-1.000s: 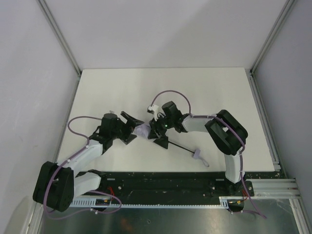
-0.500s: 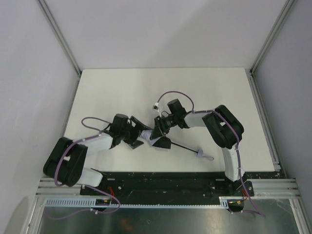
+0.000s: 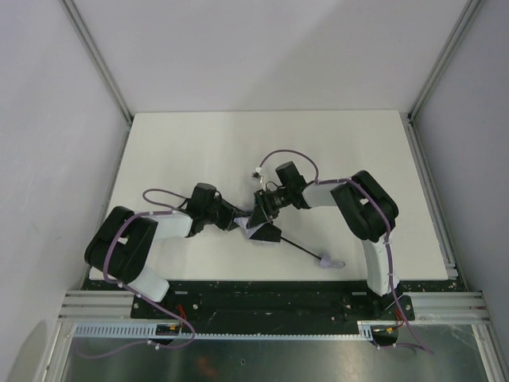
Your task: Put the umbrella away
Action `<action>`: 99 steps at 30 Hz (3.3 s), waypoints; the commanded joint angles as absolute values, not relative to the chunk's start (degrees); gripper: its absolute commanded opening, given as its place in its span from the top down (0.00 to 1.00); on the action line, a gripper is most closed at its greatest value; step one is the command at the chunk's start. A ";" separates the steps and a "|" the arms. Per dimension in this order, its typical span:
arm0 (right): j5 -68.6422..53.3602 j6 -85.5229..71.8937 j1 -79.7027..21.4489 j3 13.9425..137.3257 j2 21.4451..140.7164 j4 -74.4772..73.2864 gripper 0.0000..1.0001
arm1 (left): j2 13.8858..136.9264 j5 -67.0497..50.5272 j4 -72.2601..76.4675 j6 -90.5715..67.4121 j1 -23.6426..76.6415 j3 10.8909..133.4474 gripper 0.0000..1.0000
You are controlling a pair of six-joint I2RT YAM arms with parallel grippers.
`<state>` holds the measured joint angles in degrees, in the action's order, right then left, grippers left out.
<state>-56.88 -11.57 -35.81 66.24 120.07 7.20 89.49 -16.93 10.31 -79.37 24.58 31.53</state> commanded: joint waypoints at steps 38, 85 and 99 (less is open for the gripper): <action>-1.41 7.40 -55.59 62.11 110.43 -10.80 0.98 | 85.32 -13.82 -10.00 -76.38 25.40 31.71 0.95; -23.35 -5.58 -44.21 56.41 92.47 -5.48 0.01 | 86.93 -9.54 -1.56 -77.21 32.65 30.05 1.00; 9.69 2.25 -60.02 56.94 96.84 -7.28 0.03 | 87.28 -11.01 -5.47 -78.55 31.95 29.83 1.00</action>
<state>0.80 1.04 -60.47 56.77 96.18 -5.67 86.21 -12.84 3.44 -80.58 31.90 31.92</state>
